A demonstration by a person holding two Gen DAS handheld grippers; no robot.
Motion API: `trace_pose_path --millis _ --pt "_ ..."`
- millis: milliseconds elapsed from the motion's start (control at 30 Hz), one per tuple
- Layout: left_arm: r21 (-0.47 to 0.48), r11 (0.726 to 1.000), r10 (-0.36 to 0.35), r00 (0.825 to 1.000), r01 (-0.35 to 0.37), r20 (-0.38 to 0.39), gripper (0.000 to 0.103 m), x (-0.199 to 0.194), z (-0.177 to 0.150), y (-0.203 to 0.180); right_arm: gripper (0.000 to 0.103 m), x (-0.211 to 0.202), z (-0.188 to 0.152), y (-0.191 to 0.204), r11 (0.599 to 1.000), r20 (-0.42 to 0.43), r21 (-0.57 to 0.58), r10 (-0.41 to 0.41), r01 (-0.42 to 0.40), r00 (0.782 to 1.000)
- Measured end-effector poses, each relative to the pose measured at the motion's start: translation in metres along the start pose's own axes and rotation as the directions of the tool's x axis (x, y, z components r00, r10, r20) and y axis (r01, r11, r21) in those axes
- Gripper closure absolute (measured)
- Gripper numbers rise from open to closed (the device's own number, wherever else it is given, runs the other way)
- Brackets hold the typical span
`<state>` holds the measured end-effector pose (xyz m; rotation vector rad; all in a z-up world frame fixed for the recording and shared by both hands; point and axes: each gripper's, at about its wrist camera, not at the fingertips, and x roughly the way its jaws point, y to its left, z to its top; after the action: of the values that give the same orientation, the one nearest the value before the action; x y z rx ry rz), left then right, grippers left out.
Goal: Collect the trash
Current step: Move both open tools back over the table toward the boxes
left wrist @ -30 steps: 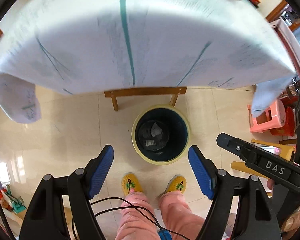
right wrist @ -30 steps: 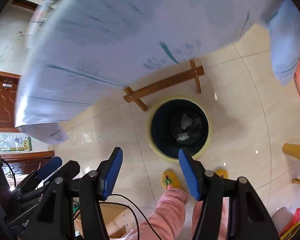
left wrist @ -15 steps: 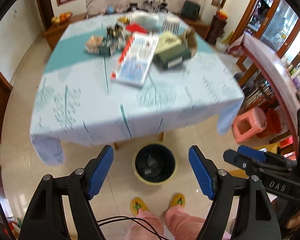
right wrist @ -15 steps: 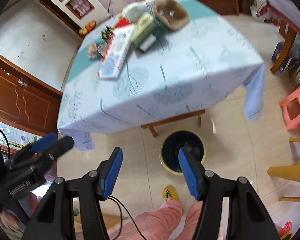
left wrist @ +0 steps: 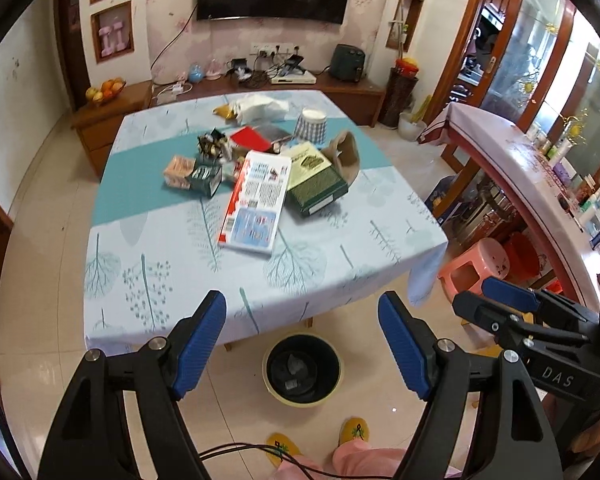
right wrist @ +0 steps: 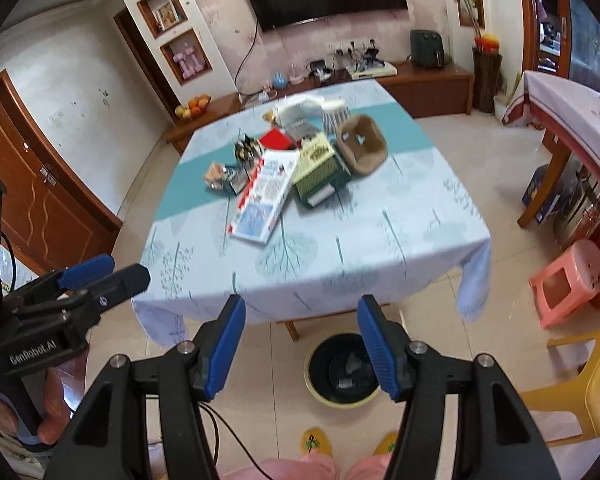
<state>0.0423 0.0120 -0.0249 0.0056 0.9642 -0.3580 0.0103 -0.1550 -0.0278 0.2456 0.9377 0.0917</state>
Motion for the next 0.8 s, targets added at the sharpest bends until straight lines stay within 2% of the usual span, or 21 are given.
trace_pose_path --millis 167,267,400,567,700,800 --pt "-0.002 1.0 -0.02 1.0 0.02 -0.013 0.026 0.006 0.016 0.006 0.044 0.0 0.019 0.001 1.0 0.011 0.008 0.001 -0.001 1.0" --pt "-0.025 0.999 -0.031 0.998 0.03 -0.049 0.026 0.021 0.025 0.013 0.044 0.007 0.032 -0.002 1.0 0.003 0.01 0.008 -0.008 1.0" --pt "-0.065 0.998 -0.033 0.994 0.026 -0.104 0.026 0.054 0.039 0.024 0.044 0.032 0.057 -0.015 0.998 -0.04 0.029 0.063 -0.062 0.997" --pt "-0.099 0.995 -0.004 0.981 -0.015 -0.196 0.026 0.106 0.056 0.034 0.044 0.077 0.09 -0.033 0.991 -0.095 0.036 0.13 -0.127 0.987" --pt "-0.155 0.985 0.034 0.963 -0.078 -0.269 0.026 0.151 0.07 0.043 0.044 0.13 0.121 -0.055 0.979 -0.177 0.062 0.202 -0.194 0.963" --pt "-0.153 0.978 0.088 0.948 -0.14 -0.306 0.026 0.188 0.085 0.047 0.044 0.164 0.137 -0.07 0.973 -0.228 0.076 0.228 -0.216 0.947"
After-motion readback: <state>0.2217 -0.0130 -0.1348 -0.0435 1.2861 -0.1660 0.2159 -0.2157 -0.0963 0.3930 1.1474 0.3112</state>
